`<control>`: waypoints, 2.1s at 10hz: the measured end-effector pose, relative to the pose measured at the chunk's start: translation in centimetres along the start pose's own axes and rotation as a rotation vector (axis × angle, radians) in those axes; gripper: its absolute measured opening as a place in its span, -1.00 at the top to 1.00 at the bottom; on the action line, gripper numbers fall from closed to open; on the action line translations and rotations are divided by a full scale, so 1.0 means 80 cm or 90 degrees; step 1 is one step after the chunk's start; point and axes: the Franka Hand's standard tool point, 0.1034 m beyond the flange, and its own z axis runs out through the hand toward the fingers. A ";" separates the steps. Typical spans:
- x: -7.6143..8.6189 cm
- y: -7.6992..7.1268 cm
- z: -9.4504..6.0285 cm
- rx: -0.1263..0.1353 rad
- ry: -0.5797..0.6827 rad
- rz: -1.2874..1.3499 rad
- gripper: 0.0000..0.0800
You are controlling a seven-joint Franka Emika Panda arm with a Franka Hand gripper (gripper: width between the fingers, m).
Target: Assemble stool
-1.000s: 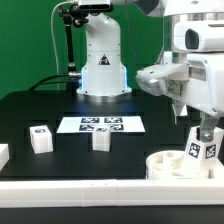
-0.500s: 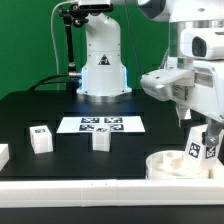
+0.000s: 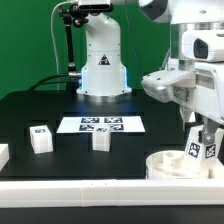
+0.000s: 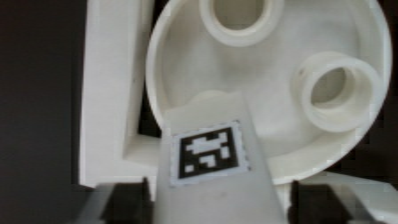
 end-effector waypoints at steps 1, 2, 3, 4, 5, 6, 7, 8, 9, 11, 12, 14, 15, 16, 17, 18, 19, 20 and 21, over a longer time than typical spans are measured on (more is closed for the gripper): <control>-0.001 0.000 0.000 0.000 0.000 0.012 0.13; -0.001 0.000 0.000 0.000 0.000 0.016 0.13; -0.001 0.000 0.000 0.002 0.001 0.069 0.13; -0.001 -0.002 0.000 0.008 -0.001 0.152 0.13; -0.001 -0.003 0.000 0.012 -0.002 0.214 0.13; -0.002 -0.006 0.000 0.027 -0.004 0.281 0.13; -0.003 -0.005 0.000 0.038 -0.004 0.348 0.13; -0.003 -0.004 0.000 0.041 0.003 0.404 0.13; -0.004 -0.002 -0.001 0.041 0.011 0.451 0.13; -0.004 0.002 -0.001 0.026 0.017 0.546 0.13; -0.003 0.004 0.000 0.016 0.022 0.574 0.13; -0.004 0.006 0.001 0.008 0.026 0.673 0.13; -0.006 0.006 0.001 0.009 0.026 0.723 0.13; -0.008 0.006 0.001 0.009 0.025 0.771 0.13; -0.009 0.006 0.001 0.009 0.024 0.799 0.13; -0.011 0.006 0.001 0.008 0.022 0.847 0.13; -0.011 0.006 0.001 0.008 0.022 0.858 0.13; -0.011 0.006 0.001 0.009 0.022 0.857 -0.14; -0.011 0.006 0.001 0.009 0.022 0.856 -0.45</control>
Offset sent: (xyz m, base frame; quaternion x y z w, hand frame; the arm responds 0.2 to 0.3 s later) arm 0.0016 -0.0060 0.0011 0.0404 -0.0123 0.2490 0.9676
